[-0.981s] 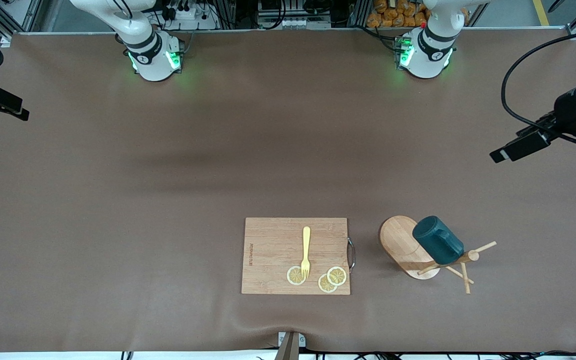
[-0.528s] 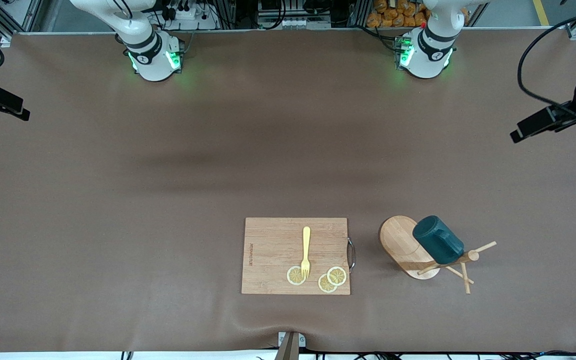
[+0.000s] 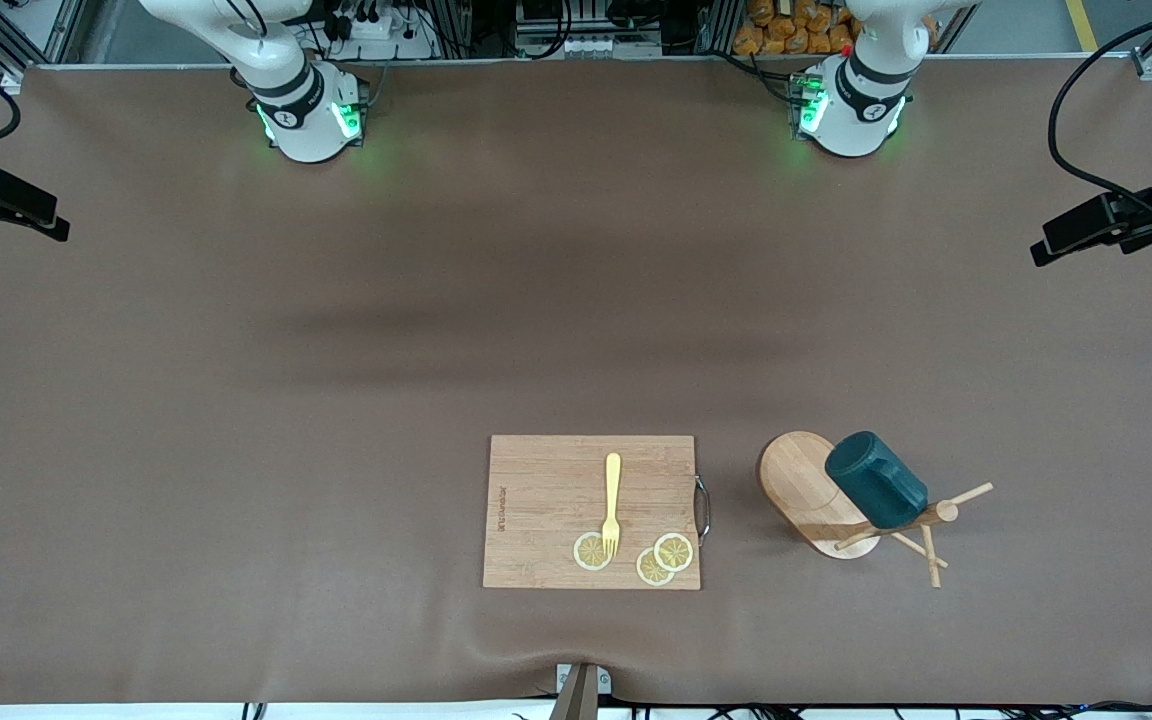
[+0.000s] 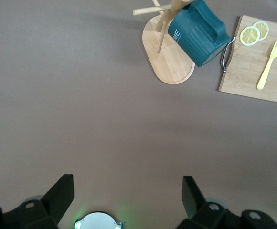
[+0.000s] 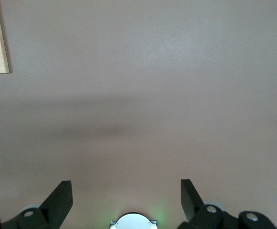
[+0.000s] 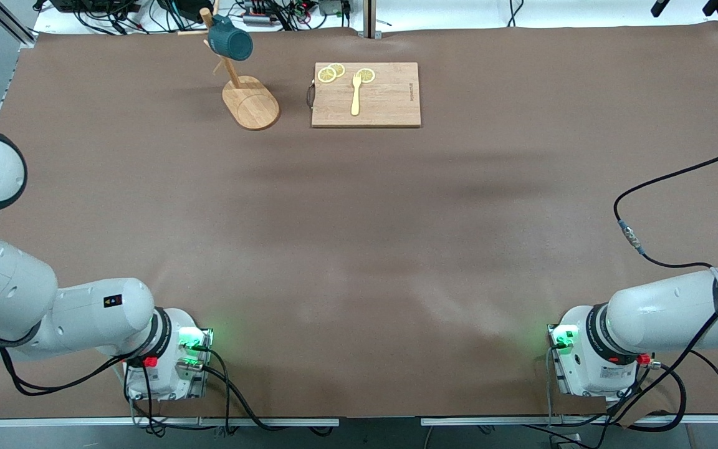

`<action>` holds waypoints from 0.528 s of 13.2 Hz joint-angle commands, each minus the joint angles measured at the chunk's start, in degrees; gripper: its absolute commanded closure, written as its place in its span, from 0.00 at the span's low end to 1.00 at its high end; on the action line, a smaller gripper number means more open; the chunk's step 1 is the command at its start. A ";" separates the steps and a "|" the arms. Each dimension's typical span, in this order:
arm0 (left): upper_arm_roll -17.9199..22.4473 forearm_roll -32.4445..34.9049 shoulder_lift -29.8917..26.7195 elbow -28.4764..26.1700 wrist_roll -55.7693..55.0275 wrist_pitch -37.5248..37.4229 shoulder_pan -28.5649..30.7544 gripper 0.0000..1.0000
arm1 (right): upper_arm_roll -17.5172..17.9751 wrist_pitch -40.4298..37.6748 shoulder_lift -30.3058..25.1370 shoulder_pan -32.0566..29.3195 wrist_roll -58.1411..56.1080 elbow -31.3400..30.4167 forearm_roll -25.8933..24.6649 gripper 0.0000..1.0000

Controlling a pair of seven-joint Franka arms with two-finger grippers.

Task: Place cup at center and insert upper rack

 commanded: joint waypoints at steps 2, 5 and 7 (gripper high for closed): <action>2.37 1.97 -7.29 -9.54 2.61 4.24 -2.12 0.00 | -0.17 -0.50 -0.44 0.59 0.93 0.17 2.11 0.00; 13.61 2.15 -10.65 -15.19 2.88 7.51 -12.92 0.00 | -0.17 -3.57 -0.79 0.59 1.02 0.26 2.20 0.00; 14.78 2.23 -10.91 -16.24 2.88 8.91 -13.74 0.00 | -0.17 -3.49 -0.79 0.59 1.02 0.52 2.20 0.00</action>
